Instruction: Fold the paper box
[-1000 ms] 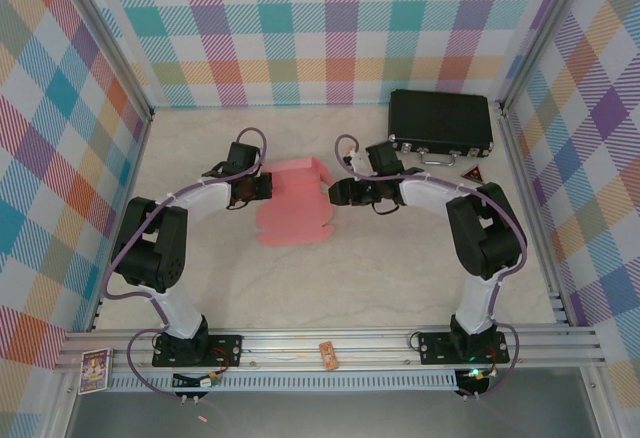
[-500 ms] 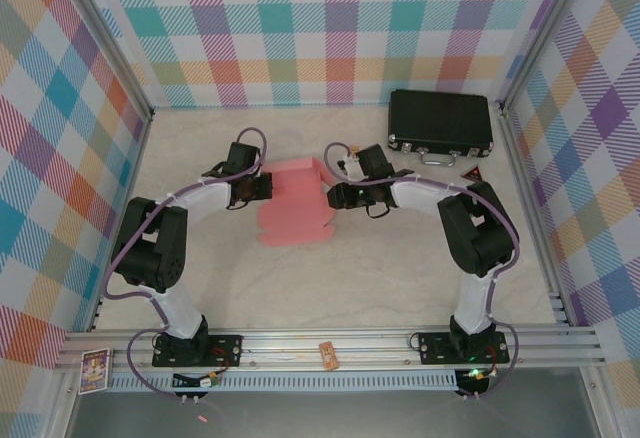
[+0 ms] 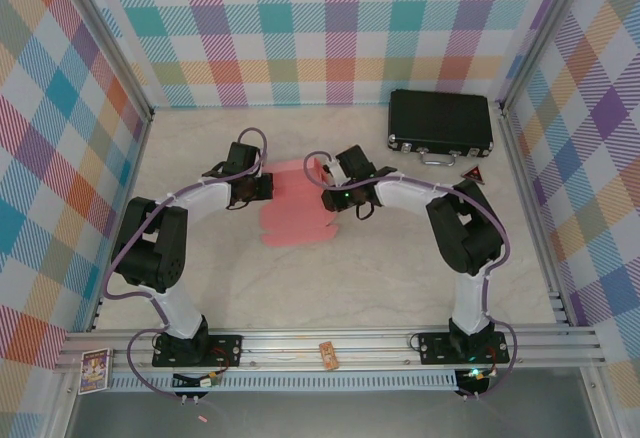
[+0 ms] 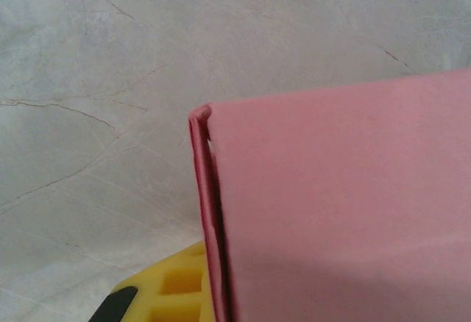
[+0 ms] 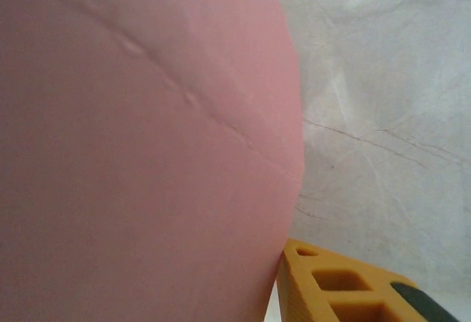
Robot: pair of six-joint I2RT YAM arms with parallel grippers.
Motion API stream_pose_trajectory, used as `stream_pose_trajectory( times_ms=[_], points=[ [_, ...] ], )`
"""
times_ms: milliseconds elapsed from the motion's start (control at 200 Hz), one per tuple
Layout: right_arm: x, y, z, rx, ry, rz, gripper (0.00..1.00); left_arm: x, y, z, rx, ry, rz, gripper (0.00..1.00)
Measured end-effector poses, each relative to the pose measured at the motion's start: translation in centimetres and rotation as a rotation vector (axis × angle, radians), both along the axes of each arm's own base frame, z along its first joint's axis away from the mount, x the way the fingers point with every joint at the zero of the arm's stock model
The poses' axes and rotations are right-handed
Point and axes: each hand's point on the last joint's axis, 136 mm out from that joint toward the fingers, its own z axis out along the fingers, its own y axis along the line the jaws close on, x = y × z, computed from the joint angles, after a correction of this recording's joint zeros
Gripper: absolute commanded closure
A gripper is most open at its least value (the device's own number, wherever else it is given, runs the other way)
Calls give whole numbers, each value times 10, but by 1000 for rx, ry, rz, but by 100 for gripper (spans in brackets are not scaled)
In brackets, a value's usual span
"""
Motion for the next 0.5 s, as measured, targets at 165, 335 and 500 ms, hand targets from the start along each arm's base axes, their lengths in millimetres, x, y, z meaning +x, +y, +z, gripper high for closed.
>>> stream_pose_trajectory(
  times_ms=[165, 335, 500],
  points=[
    [3, -3, -1, -123, -87, 14, 66, -1, 0, 0, -1, 6, -3, 92],
    [8, -8, 0, -218, -166, 29, 63, -1, -1, 0, -1, 9, -7, 92],
    [14, -8, 0, -272, -255, 71, 59, -1, -2, -1, -3, 11, -8, 92]
  ],
)
